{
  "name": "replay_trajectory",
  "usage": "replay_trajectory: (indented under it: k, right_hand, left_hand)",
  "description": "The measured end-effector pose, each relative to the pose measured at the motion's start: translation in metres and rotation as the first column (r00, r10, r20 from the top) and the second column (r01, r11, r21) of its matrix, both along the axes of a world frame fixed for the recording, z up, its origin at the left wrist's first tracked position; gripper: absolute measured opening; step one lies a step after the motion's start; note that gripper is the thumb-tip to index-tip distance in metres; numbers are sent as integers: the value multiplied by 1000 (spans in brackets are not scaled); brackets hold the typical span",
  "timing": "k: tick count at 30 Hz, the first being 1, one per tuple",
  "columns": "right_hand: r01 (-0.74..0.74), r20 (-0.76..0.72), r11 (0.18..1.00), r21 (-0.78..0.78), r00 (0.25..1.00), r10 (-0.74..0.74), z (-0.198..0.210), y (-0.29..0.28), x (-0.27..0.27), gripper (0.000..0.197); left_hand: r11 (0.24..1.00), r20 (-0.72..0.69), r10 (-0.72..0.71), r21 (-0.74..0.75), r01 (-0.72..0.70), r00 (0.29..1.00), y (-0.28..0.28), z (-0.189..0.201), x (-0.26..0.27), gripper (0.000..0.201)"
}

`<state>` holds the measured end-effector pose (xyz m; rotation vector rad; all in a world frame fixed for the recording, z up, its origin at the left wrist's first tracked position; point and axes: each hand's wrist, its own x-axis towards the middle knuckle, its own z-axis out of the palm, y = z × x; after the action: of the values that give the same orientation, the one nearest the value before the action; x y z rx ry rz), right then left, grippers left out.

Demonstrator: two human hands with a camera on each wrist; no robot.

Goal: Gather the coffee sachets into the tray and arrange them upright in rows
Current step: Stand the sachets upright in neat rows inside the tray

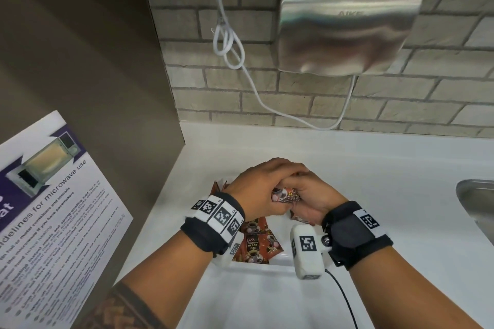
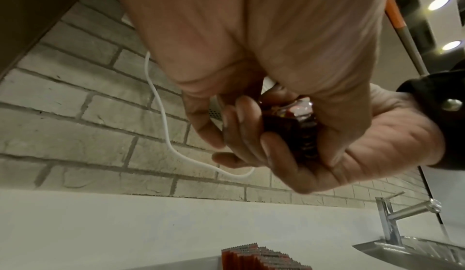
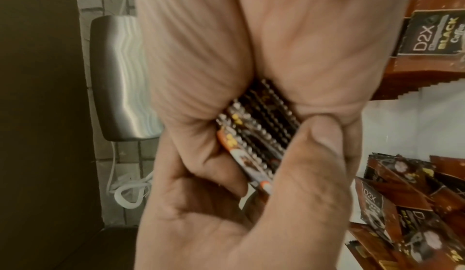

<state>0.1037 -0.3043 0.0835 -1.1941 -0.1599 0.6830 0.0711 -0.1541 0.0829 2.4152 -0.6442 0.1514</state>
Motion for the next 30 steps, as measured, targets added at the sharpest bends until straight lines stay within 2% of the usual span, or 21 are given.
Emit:
replay_trajectory:
  k: [3,5,7,9,12,14,15,16,18,20,22,23,26,28,30]
  right_hand:
    - [-6,-22,998,-57,1000,5,0,1,-2,15]
    - [14,33,981,-192,999,-8,1,0,-4,13]
    - [110,234,923,-369,972,-22,4,-3,-5,14]
    - [212,393,884,-417,919,-35,6,-5,-7,10]
    - [230,367,903,-363,926,-88,9,-11,-9,14]
    - [194,290,925,-328,952,-97,10,-15,-8,18]
    - [184,263,930,-319,960,-100,10,-18,-7,19]
    - [181,245,930,-321,964,-103,11,-20,-6,21]
    - [152,211,940,-305,973,-89,10,-21,-6,33]
    - [121,178,963,-242,981,-79,9,-18,-8,41]
    - [127,186,975,-184,978,-93,9,-13,-11,33]
    - [141,209,974,-175,972,-103,10,-11,-13,28]
    - [194,326,955,-226,939,-114,12,-10,-16,21]
    - [257,448,904,-341,890,-84,11,-12,-15,22]
    - [349,519,834,-427,850,-90,9,-15,-12,32]
  left_hand:
    - [1000,-18,11,-27,-12,1000,1,0,2,75]
    - [999,-12,49,-3,-49,999,5,-3,5,70]
    - [996,4,86,18,-86,996,9,-8,8,69]
    - [994,21,108,6,-108,994,11,-10,9,71]
    - [988,-46,141,-53,-144,989,8,-4,9,94]
    - [957,-178,166,-206,-202,970,10,1,10,118]
    - [911,-260,165,-329,-248,951,11,3,11,127]
    - [834,-355,148,-456,-310,923,12,3,12,132]
    - [600,-545,32,-659,-452,838,11,6,13,132]
    - [392,-648,-181,-738,-550,740,9,5,15,117]
    - [312,-626,-354,-779,-543,695,3,8,13,81]
    - [307,-593,-403,-805,-508,697,0,10,11,66]
    - [302,-530,-441,-848,-436,725,-3,12,11,42]
    - [304,-534,-406,-844,-441,741,-3,12,11,32]
    - [313,-541,-360,-837,-448,760,-1,9,11,27]
